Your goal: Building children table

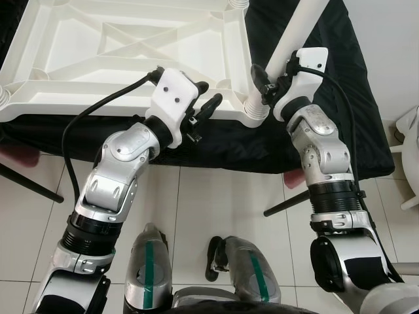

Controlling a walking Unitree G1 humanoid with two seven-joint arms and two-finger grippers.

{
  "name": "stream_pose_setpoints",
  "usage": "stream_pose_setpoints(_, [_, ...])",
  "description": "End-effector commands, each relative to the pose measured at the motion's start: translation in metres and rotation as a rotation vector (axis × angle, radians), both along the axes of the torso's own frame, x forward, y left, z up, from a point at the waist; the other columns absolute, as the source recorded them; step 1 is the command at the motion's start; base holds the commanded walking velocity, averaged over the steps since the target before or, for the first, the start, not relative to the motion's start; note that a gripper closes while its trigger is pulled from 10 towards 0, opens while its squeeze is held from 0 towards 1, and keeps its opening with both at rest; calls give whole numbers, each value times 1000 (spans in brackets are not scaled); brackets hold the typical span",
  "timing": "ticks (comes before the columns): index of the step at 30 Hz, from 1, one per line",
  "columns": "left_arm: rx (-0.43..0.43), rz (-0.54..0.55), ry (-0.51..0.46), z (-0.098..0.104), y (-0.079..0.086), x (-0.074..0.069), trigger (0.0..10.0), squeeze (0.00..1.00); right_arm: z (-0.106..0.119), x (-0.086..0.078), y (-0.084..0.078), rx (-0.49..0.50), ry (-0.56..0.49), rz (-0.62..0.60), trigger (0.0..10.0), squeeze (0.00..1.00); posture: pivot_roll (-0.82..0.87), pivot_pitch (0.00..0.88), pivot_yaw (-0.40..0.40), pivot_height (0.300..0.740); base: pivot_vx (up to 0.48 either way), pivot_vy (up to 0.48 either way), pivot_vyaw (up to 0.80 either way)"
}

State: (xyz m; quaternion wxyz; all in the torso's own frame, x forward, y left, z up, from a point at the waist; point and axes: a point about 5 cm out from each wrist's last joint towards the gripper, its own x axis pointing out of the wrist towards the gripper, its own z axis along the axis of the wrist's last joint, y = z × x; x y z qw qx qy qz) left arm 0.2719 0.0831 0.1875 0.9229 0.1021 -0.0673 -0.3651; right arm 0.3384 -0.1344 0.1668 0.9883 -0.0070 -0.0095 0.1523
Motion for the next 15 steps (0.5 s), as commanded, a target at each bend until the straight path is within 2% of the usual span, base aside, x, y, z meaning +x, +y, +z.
stream_pose_setpoints(1, [5,-4,5,-2,-1,-3,10000,0,-34,-6,-9,-61,136,-29,10000,0,107,63,-90,740,0,0,0])
stream_pose_setpoints(11, [-5,7,7,0,1,-4,10000,0,-43,-22,2,-85,99,44,10000,0,100,68,-88,740,0,0,0])
stream_pose_setpoints(15, [-7,5,8,0,1,-5,10000,0,-48,-26,0,-80,100,38,10000,0,99,71,-87,740,0,0,0])
